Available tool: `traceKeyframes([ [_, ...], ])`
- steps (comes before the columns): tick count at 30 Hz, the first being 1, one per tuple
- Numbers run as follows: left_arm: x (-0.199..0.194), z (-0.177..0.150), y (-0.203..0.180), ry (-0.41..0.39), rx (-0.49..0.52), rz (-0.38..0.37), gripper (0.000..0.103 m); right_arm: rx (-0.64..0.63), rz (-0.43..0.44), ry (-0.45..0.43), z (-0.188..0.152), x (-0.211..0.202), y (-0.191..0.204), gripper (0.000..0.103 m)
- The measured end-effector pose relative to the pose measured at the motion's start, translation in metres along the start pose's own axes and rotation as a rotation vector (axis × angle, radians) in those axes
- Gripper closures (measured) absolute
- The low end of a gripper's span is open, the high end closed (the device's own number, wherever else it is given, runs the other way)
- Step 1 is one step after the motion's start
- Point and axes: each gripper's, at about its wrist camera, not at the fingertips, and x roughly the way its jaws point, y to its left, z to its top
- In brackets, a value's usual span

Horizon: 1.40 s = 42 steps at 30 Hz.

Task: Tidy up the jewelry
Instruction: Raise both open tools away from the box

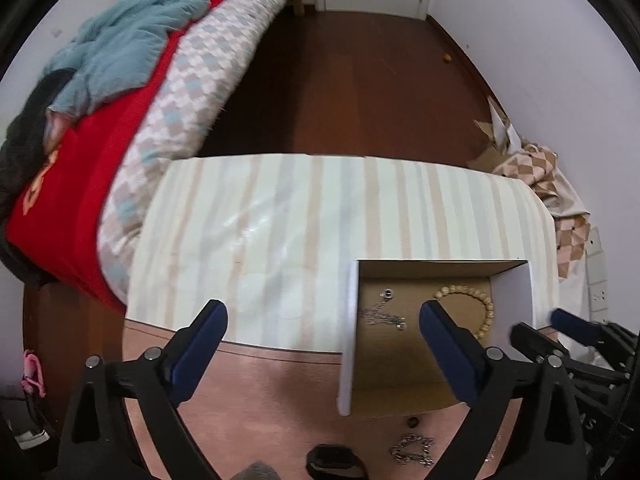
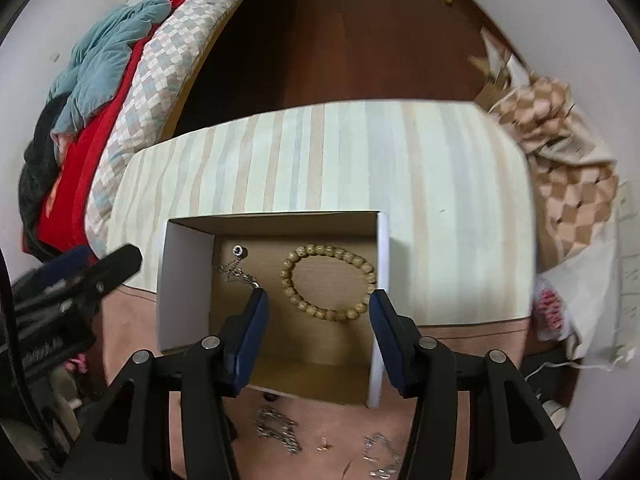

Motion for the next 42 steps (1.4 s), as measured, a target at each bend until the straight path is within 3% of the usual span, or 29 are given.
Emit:
traceKeyframes([
  [3,-0.007,-0.012,0.003,-0.049,0.003,0.028,0.0,-0.022,-0.091,-0.04,-0.012,-0.01,0.004,0.028],
  [5,-0.01,-0.021,0.003,-0.072,0.012,0.041,0.0,-0.038,-0.164,-0.062,-0.022,-0.013,0.006,0.011],
  [7,-0.011,-0.03,0.003,-0.072,0.013,0.055,0.0,-0.045,-0.202,-0.07,-0.03,-0.013,0.008,0.006],
  [20,-0.043,-0.078,0.001,-0.107,0.005,0.072,0.0,-0.031,-0.25,-0.155,-0.076,-0.043,0.015,0.005],
  [28,-0.095,-0.103,0.002,-0.2,-0.007,0.07,0.0,-0.016,-0.258,-0.257,-0.109,-0.094,0.019,0.005],
  [42,-0.161,-0.136,-0.002,-0.293,-0.029,0.01,0.0,-0.019,-0.26,-0.421,-0.157,-0.186,0.031,0.005],
])
